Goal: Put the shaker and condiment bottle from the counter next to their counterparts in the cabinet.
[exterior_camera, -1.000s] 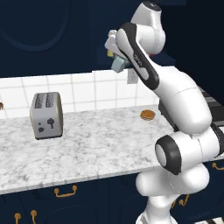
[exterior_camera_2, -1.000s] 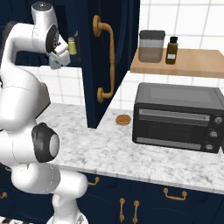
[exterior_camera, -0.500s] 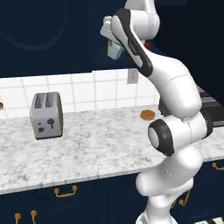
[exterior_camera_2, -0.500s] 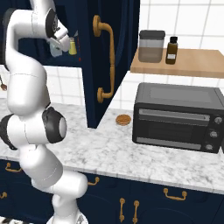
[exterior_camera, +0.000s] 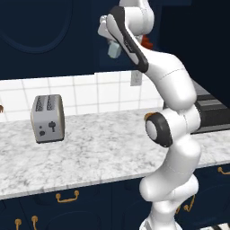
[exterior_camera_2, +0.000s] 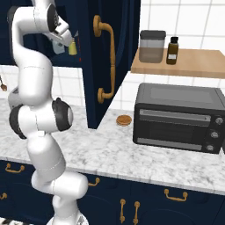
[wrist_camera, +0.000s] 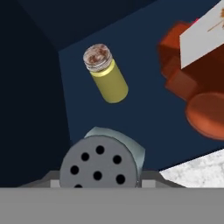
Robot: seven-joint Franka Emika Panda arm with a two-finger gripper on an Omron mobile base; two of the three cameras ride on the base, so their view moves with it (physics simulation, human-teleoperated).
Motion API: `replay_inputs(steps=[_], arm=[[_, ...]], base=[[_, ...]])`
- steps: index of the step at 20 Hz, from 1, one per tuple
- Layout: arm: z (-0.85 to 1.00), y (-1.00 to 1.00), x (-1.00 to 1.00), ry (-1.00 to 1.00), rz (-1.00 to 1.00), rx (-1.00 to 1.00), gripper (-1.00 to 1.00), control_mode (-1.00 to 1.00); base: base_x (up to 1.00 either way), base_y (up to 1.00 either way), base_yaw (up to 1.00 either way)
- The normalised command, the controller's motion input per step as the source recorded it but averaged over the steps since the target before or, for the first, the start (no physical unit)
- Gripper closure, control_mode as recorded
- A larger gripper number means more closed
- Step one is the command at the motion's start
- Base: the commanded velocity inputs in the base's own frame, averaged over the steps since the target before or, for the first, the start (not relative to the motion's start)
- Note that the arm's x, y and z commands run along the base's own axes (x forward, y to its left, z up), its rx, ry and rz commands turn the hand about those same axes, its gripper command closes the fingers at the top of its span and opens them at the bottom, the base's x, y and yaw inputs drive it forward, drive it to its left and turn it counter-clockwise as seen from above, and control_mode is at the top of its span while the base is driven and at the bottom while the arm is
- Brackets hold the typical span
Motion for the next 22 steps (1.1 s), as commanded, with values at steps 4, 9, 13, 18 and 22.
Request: replay_inputs(steps=[4,9,13,18,22], arm=[[-0.05,0.21,0.00,0.02,0.05,-0.01,1.00,-1.00],[-0.22,0.02,0.00,0.00,0.05,-0.01,1.00,-1.00],[-0.02,0.04,0.00,0.00,0.01,0.00,1.00,-1.00],[-0.25,0.00,0.03,-0.02,0.00,0.00,1.00,-1.00],[0.00,0.00,0.18,-0.11,0.00,0.00,1.00,-1.00]], base=[[0.00,0.00,0.00],[0.00,0.00,0.00],[0.00,0.00,0.00],[0.00,0.00,0.00],[0.00,0.00,0.00]])
